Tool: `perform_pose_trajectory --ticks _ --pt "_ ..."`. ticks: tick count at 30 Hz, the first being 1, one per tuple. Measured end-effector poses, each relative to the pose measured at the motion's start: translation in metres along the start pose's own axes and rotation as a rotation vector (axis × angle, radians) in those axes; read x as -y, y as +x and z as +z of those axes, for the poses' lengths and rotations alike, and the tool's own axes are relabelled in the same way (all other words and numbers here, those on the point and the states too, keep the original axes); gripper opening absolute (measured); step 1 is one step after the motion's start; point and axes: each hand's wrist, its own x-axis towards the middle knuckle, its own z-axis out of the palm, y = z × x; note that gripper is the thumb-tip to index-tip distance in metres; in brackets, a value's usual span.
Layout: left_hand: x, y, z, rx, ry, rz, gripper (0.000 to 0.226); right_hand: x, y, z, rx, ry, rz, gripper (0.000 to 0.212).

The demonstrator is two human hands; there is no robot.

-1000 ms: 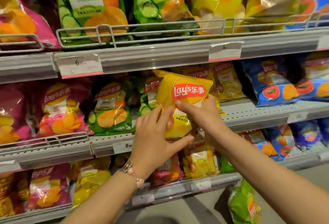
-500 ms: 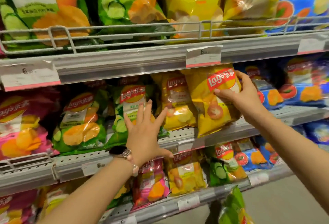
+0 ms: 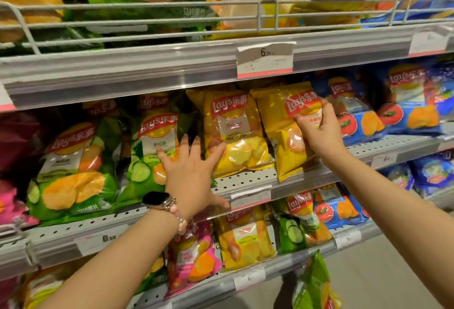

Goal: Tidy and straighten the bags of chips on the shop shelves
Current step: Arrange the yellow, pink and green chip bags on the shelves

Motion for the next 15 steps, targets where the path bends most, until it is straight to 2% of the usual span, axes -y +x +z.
perform_pose_trajectory --ticks 5,8,11,13,15 --pt "0.0 -0.001 -0.003 0.001 0.011 0.005 0.125 -0.005 0.006 0.007 0.026 -0.079 0.036 0.073" --pt "0.0 -0.002 -0.002 -0.011 0.015 0.009 0.124 -0.005 0.0 0.009 -0.084 -0.208 0.012 0.081" --pt "0.0 -0.004 -0.001 -0.03 0.02 0.015 0.122 -0.001 -0.018 0.01 -0.308 -0.389 -0.122 0.067" --pt "0.0 -0.005 0.0 -0.04 0.022 0.018 0.121 0.0 -0.031 0.012 -0.311 -0.416 -0.194 0.054" --pt "0.0 -0.005 0.0 -0.039 0.025 0.02 0.121 -0.002 -0.039 0.016 -0.226 -0.436 -0.206 0.05"
